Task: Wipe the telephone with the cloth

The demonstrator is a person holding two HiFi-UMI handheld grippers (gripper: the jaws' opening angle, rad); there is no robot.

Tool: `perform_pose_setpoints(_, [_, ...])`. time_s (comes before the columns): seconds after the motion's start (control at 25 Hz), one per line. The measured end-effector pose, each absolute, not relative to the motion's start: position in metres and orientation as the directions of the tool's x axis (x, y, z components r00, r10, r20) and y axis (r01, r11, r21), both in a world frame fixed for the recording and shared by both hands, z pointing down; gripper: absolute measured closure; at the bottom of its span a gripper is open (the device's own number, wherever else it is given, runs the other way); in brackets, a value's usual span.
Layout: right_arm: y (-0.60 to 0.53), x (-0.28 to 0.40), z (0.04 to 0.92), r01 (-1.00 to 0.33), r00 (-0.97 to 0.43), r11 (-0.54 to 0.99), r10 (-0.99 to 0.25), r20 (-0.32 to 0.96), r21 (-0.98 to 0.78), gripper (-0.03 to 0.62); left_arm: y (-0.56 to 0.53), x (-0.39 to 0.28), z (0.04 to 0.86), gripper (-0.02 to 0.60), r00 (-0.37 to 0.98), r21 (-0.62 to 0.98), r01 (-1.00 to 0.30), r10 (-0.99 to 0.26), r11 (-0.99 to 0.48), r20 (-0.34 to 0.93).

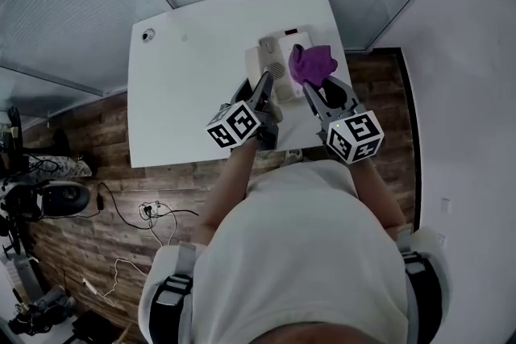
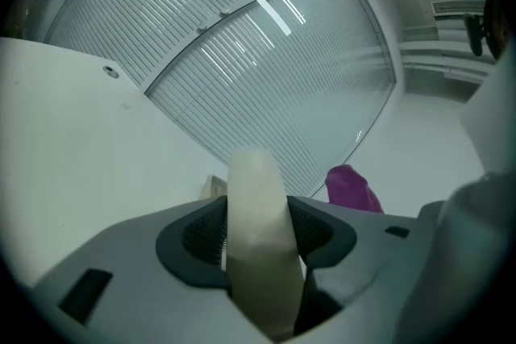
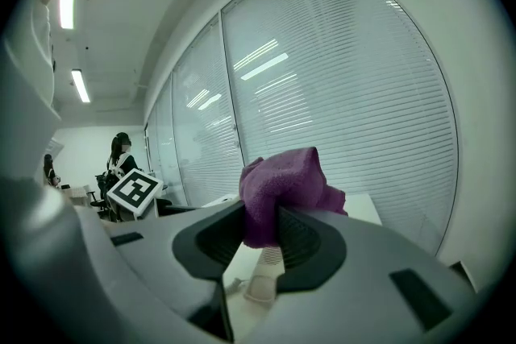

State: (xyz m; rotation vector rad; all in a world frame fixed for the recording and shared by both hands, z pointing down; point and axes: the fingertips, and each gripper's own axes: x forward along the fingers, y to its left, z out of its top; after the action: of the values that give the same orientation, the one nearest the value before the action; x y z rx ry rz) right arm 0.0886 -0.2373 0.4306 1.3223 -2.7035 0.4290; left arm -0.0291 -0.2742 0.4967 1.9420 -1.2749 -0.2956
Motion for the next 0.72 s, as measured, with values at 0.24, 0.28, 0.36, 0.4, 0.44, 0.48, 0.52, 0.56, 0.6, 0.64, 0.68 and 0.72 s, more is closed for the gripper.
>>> perform_pose_setpoints(0.24, [-0.258, 0.099, 0.439, -0.770, -0.637, 0.595, -0.739, 0.219, -0.231, 0.473, -0.294, -0.021, 0.520, 0.350, 0.400, 0.650, -0.752, -0.859, -0.109, 0.319])
perform_pose_setpoints(0.28, [-0.261, 0.099, 0.441, -0.765, -0.643, 0.600, -0.734, 0.219, -0.234, 0.473, -0.297, -0.019, 0.523, 0.350, 0.390, 0.639, -0.763, -0.858, -0.098, 0.334])
perform_pose_setpoints(0.36, [-0.266, 0.098, 0.444, -0.749, -0.662, 0.618, -0.718, 0.216, -0.238, 0.473, -0.304, -0.016, 0.530, 0.350, 0.371, 0.618, -0.782, -0.855, -0.078, 0.361])
perform_pose_setpoints(0.4, [-0.268, 0.097, 0.446, -0.741, -0.670, 0.627, -0.710, 0.216, -0.239, 0.473, -0.307, -0.015, 0.533, 0.350, 0.364, 0.611, -0.789, -0.854, -0.070, 0.372])
perform_pose_setpoints(0.44, [-0.270, 0.096, 0.447, -0.735, -0.677, 0.634, -0.703, 0.218, -0.240, 0.473, -0.311, -0.013, 0.535, 0.350, 0.357, 0.604, -0.794, -0.853, -0.063, 0.381])
perform_pose_setpoints(0.48, [-0.272, 0.096, 0.448, -0.730, -0.682, 0.639, -0.697, 0.220, -0.242, 0.473, -0.313, -0.011, 0.538, 0.350, 0.351, 0.597, -0.800, -0.852, -0.056, 0.390])
perform_pose_setpoints(0.52, [-0.274, 0.096, 0.450, -0.727, -0.686, 0.642, -0.693, 0.223, -0.244, 0.473, -0.316, -0.009, 0.540, 0.350, 0.342, 0.588, -0.807, -0.850, -0.049, 0.399])
perform_pose_setpoints(0.56, [-0.275, 0.096, 0.452, -0.725, -0.688, 0.643, -0.689, 0.225, -0.247, 0.473, -0.318, -0.007, 0.543, 0.350, 0.333, 0.577, -0.816, -0.849, -0.041, 0.411])
perform_pose_setpoints(0.6, [-0.277, 0.096, 0.454, -0.722, -0.691, 0.645, -0.686, 0.228, -0.249, 0.473, -0.320, -0.005, 0.545, 0.350, 0.325, 0.565, -0.824, -0.846, -0.034, 0.423])
perform_pose_setpoints(0.64, [-0.279, 0.097, 0.455, -0.720, -0.694, 0.647, -0.682, 0.230, -0.252, 0.473, -0.322, -0.004, 0.549, 0.350, 0.317, 0.555, -0.832, -0.843, -0.027, 0.434])
perform_pose_setpoints(0.68, [-0.281, 0.098, 0.457, -0.717, -0.697, 0.650, -0.679, 0.231, -0.254, 0.473, -0.325, -0.002, 0.551, 0.350, 0.310, 0.544, -0.839, -0.840, -0.021, 0.445])
perform_pose_setpoints(0.72, [-0.282, 0.098, 0.458, -0.714, -0.700, 0.652, -0.675, 0.232, -0.256, 0.473, -0.327, 0.000, 0.554, 0.350, 0.304, 0.535, -0.845, -0.837, -0.016, 0.455])
